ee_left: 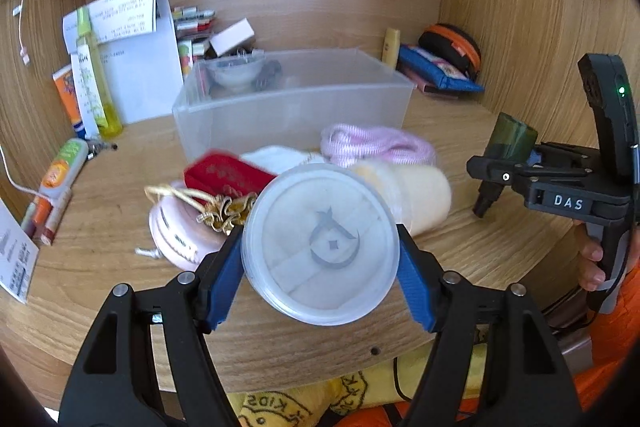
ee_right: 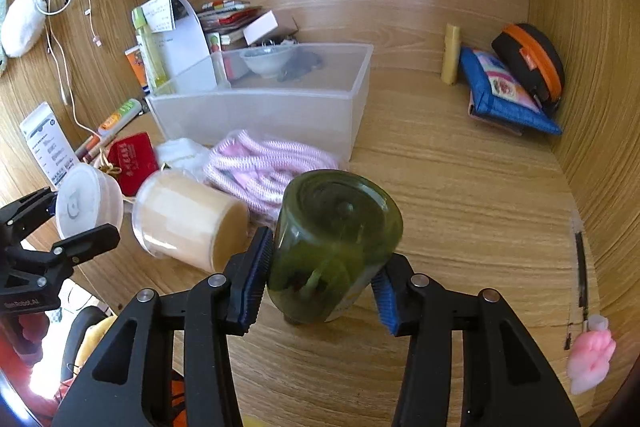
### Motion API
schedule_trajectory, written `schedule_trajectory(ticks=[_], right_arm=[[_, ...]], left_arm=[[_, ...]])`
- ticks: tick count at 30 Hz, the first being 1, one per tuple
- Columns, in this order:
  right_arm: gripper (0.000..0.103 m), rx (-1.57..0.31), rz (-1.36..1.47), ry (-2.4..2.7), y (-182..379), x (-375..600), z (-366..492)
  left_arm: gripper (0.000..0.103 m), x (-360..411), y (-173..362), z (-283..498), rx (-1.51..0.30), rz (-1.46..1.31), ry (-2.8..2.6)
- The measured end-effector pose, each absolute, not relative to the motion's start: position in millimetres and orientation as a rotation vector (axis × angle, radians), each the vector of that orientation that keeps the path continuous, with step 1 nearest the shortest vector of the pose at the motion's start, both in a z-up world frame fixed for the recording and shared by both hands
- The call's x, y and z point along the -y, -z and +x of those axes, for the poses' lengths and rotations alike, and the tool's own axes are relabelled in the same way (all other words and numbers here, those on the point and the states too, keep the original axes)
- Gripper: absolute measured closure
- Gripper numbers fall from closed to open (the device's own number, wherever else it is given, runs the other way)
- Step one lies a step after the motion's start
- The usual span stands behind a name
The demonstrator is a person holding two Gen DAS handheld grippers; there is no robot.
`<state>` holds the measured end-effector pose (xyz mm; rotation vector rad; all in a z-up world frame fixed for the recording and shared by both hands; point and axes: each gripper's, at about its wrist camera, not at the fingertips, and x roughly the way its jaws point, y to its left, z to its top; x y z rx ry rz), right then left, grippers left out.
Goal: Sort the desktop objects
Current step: 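Carry the white container and green bottle over the clear plastic box with both tools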
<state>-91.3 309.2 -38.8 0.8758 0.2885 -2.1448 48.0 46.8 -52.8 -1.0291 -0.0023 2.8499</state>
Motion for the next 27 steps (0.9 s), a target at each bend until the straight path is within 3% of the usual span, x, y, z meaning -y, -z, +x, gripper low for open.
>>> schedule_trajectory(ticks=[27], right_arm=[[0.06,-0.29,0.69,2.193,-38,-250,-140]], left_arm=[[0.033,22,-22,-49,0.027,-0.873,-2.948]])
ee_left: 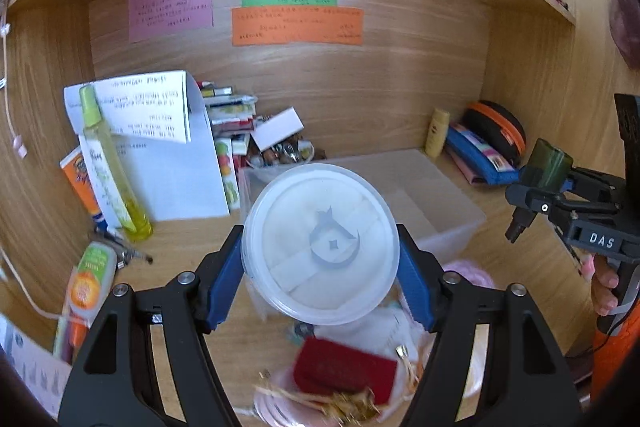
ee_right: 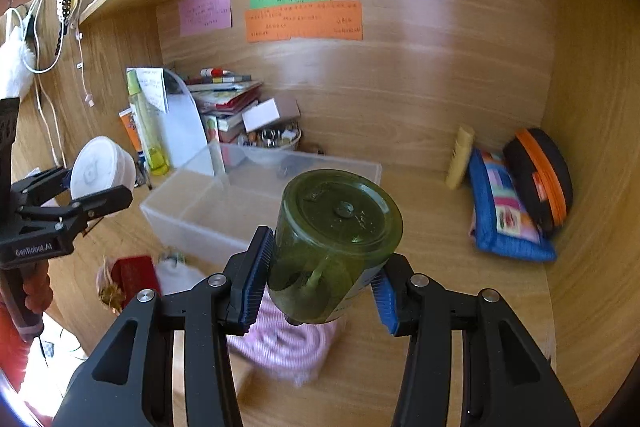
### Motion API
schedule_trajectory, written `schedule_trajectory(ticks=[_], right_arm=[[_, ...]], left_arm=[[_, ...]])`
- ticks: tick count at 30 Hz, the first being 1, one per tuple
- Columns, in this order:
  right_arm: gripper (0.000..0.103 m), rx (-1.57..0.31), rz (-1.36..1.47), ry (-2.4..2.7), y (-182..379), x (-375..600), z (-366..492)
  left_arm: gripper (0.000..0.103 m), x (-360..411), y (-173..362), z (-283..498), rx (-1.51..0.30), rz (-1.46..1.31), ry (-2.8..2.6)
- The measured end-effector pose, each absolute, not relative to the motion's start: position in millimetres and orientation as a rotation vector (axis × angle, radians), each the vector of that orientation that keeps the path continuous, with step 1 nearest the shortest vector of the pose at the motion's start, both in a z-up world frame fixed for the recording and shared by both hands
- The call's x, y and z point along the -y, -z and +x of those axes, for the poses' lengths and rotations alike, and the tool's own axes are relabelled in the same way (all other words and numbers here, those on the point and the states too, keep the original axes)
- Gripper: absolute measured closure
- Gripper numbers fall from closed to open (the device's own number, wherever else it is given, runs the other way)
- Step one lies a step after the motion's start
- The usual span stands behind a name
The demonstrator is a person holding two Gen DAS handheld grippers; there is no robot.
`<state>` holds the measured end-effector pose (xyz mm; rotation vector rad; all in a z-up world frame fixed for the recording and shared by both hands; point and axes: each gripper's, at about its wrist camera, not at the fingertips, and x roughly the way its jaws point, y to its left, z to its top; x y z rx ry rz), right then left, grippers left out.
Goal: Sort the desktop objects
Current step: 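Carry the white container and green bottle over the clear plastic box with both tools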
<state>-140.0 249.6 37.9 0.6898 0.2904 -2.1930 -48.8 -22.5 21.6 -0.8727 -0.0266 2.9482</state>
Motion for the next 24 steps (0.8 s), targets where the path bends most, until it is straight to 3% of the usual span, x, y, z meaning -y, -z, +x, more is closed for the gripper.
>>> schedule_trajectory(ticks=[12,24], right_arm=[[0.06,-0.303,0.693,2.2,-51,-200,-178],[0.06,-0.323,0.83,2.17,-16,-164,-213]], left_arm=[[0.033,58,-28,-102,0.129,-0.94,-2.929],[0.033,52,0,-144,0.136,-1.053,-2.817]])
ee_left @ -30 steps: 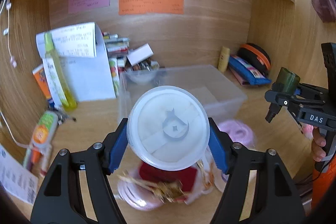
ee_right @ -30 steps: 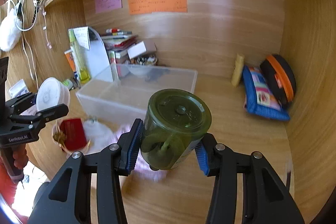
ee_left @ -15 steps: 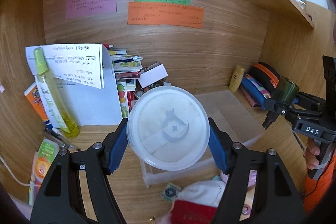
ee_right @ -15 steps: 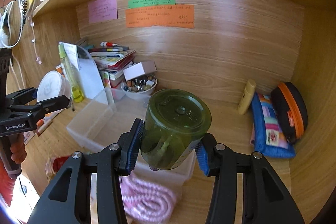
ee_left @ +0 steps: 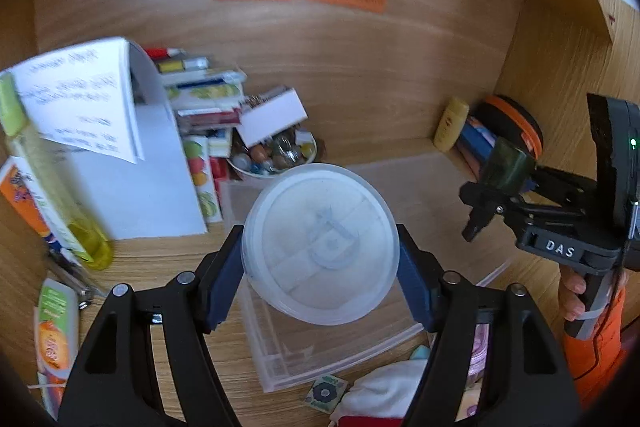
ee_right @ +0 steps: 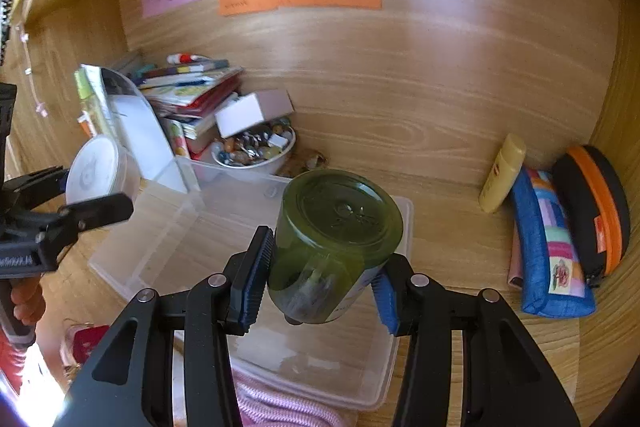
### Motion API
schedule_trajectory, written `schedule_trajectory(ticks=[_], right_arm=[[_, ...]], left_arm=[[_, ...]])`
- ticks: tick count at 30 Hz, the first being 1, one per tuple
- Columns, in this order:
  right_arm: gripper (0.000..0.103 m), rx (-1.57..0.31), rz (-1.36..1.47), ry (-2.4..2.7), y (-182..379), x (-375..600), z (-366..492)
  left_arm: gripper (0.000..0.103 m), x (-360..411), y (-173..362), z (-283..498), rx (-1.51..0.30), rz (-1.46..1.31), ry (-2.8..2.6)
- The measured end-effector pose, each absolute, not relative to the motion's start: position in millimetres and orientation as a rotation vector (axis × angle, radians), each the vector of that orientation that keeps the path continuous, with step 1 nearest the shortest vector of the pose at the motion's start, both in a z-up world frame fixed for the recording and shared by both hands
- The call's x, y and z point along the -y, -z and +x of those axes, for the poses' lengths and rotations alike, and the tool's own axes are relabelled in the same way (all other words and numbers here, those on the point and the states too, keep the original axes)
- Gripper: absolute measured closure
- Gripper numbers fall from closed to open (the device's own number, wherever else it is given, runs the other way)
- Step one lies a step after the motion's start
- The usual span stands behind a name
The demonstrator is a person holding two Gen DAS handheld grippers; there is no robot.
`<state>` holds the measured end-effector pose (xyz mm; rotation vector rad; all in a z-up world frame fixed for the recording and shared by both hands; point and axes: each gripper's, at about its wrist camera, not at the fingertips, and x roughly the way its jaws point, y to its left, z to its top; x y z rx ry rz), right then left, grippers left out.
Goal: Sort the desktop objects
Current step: 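Carry the white container and green bottle over the clear plastic box with both tools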
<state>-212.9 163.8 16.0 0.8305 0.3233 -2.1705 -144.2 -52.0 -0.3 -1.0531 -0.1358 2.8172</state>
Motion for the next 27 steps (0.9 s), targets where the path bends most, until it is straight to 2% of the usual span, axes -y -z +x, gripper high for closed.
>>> schedule_trajectory(ticks=[6,20,24,27], right_arm=[[0.06,-0.321,0.885,2.128,0,-160,-222],[0.06,-0.376,0.954,2.051,24,-150,-223],[0.06,-0.383,0.955,2.042,25,-148,-222],[0.06,-0.398,0.954,2.033,26,-146,-219]], left_arm=[[0.033,49,17,-157,0.136,-1.137,-2.779],[0.033,24,42,-184,-0.033,-1.318,-2.685],[0.033,22,49,-189,-0.029,-1.37,-2.655],[0.033,21,43,-188,-0.04,-1.335,-2.672]])
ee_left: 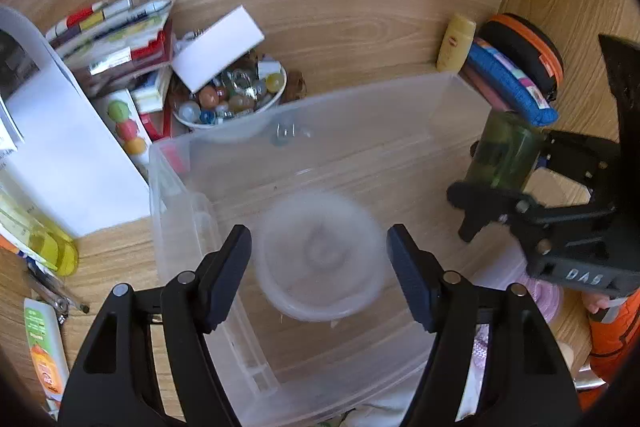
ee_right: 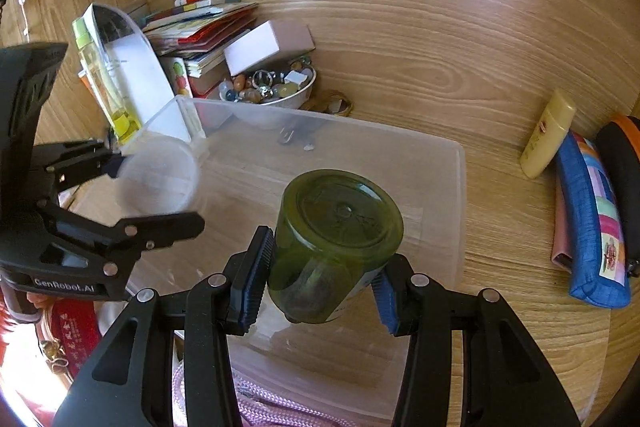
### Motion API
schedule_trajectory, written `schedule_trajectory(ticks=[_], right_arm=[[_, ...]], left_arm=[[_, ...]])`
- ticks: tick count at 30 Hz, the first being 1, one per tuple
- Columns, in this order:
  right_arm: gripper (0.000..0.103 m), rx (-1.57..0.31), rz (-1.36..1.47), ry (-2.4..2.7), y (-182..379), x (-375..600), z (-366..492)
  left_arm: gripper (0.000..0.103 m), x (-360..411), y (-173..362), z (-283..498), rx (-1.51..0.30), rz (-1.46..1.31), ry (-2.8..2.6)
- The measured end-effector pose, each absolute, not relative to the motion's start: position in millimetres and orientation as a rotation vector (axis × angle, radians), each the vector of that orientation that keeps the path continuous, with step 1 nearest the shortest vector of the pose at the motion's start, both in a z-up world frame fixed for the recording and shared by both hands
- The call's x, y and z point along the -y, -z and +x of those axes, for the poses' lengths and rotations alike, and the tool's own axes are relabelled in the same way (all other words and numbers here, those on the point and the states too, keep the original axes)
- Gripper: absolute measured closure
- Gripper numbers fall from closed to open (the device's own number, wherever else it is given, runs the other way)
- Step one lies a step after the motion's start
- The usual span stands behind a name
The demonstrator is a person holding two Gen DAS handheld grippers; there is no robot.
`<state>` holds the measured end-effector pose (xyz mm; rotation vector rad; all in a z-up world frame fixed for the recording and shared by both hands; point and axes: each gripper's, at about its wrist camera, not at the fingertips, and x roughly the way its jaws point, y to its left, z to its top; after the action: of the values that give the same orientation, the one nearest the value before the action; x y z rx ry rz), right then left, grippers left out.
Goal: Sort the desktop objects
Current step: 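Carry the white container and green bottle over the clear plastic box with both tools, then open the left tool to drop the white container while the right tool releases the bottle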
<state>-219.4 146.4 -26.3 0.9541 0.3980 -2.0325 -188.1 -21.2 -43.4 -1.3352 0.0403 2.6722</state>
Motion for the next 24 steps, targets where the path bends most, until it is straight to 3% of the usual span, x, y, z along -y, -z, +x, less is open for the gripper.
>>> schedule_trajectory(ticks=[11,16,21,24], right_arm=[[0.058,-0.442,0.955,2.015,33,-141,-214],[0.033,-0.461,0.92,2.031,32,-139,-208],[0.027,-0.482,0.843,2.061,24,-139,-199],[0.027,-0.464,0.832,2.06,19,-141,-199]], left_arm=[[0.033,28,43,-189,-0.017,-1.334,-2.684],[0.027,35,38,-184,0.019,-1.32,-2.706],[0.027,40,30,-178,0.036,-1.31,-2.748],[0.02,43,23,-170,0.05,-1.29,-2.784]])
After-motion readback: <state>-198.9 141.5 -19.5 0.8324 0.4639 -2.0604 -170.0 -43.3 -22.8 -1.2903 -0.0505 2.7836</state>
